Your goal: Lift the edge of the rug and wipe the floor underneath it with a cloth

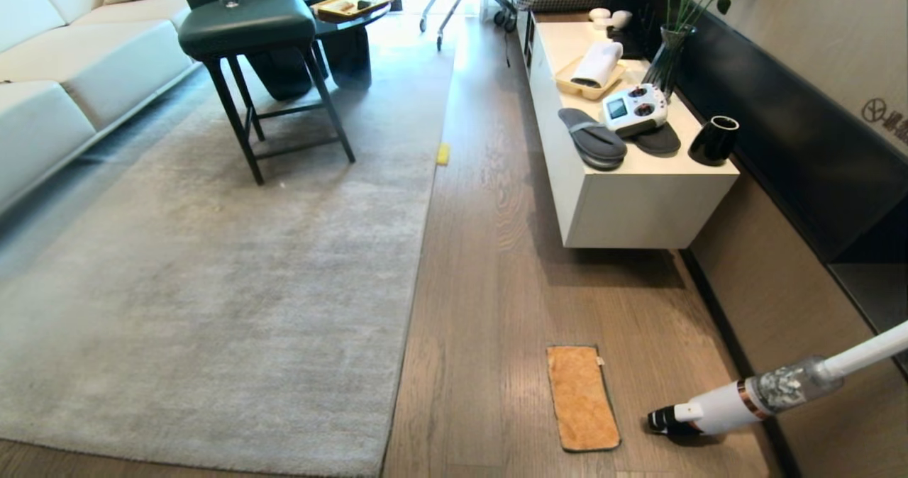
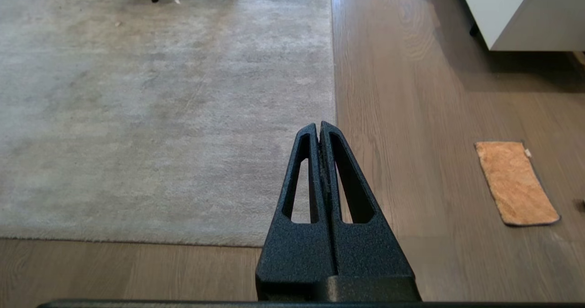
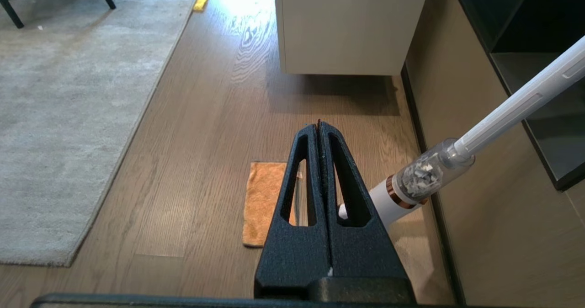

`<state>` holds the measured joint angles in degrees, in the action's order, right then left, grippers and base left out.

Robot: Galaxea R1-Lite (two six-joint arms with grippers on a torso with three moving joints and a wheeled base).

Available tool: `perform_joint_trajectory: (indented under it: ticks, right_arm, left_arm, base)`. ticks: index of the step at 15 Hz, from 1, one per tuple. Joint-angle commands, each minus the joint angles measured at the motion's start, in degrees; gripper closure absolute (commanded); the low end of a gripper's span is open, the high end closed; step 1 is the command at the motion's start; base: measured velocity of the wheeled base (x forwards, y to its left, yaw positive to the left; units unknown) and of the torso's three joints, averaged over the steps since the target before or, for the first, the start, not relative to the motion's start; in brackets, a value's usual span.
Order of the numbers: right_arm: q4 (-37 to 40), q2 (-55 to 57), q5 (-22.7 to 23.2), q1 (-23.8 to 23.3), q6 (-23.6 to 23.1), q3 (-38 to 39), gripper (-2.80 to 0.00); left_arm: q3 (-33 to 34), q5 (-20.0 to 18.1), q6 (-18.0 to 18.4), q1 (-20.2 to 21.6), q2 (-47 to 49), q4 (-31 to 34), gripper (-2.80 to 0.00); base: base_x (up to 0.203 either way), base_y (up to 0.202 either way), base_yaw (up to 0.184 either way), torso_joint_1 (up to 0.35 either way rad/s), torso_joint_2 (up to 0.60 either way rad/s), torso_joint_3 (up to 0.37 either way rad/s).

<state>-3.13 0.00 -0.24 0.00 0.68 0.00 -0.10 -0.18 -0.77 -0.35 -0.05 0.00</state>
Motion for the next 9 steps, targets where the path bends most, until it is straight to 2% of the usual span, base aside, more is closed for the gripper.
perform_joint_trajectory:
  ticks: [1,9]
  right_arm:
    - [0.06,0.09,-0.02,0.0,0.02,0.0,0.0]
    - [-0.03,0.09,-0.02,0.0,0.02,0.0,0.0]
  left_arm:
    - [0.01,0.01,-0.02,0.0,0.05,0.0,0.0]
    - [0.01,0.01,-0.02,0.0,0.05,0.0,0.0]
  base:
    - [0.0,0.0,0.0,0.0,0.0,-0.2]
    - [0.0,0.0,0.0,0.004,0.0,-0.197]
